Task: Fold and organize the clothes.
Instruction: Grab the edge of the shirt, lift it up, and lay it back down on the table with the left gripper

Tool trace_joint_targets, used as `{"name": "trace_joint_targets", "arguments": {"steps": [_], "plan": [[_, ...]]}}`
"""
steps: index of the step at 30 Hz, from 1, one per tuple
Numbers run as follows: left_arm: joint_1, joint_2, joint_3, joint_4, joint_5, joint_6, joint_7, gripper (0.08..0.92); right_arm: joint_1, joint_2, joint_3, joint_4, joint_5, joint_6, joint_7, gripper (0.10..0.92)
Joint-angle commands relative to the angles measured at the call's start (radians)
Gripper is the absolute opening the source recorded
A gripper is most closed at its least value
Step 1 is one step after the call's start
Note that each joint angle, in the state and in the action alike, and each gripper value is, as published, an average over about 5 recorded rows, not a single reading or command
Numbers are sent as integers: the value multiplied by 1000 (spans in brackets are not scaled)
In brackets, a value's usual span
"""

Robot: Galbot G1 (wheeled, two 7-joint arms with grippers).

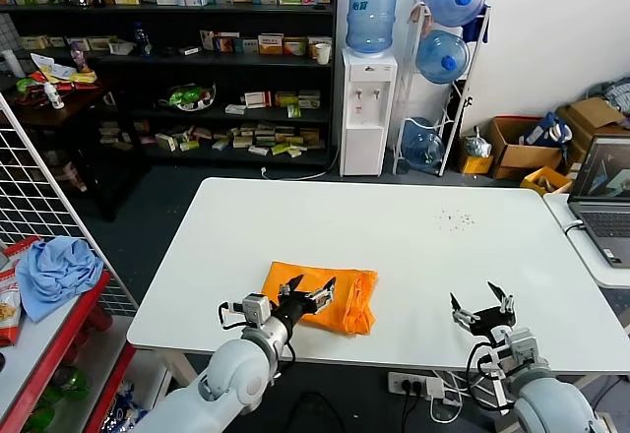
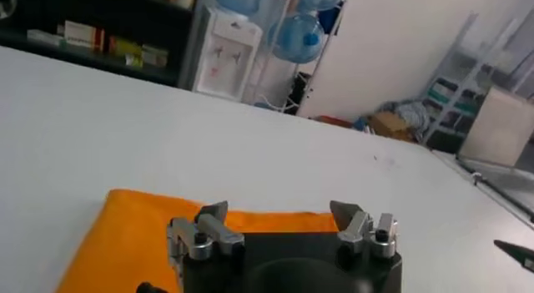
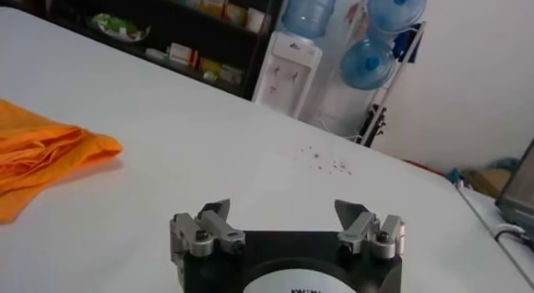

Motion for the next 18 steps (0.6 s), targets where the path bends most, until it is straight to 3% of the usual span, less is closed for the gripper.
{"name": "trace_joint_targets", "arguments": {"steps": [1, 7, 18], "plan": [[-10, 214, -131, 109, 73, 101, 273, 822, -30, -13, 8, -9, 0, 73, -73, 823], [-42, 189, -144, 215, 97, 104, 305, 823, -46, -14, 29, -2, 1, 85, -79, 823], [-59, 129, -133, 271, 73, 129, 318, 823, -62, -21, 49, 5, 3, 84, -77, 823]]}}
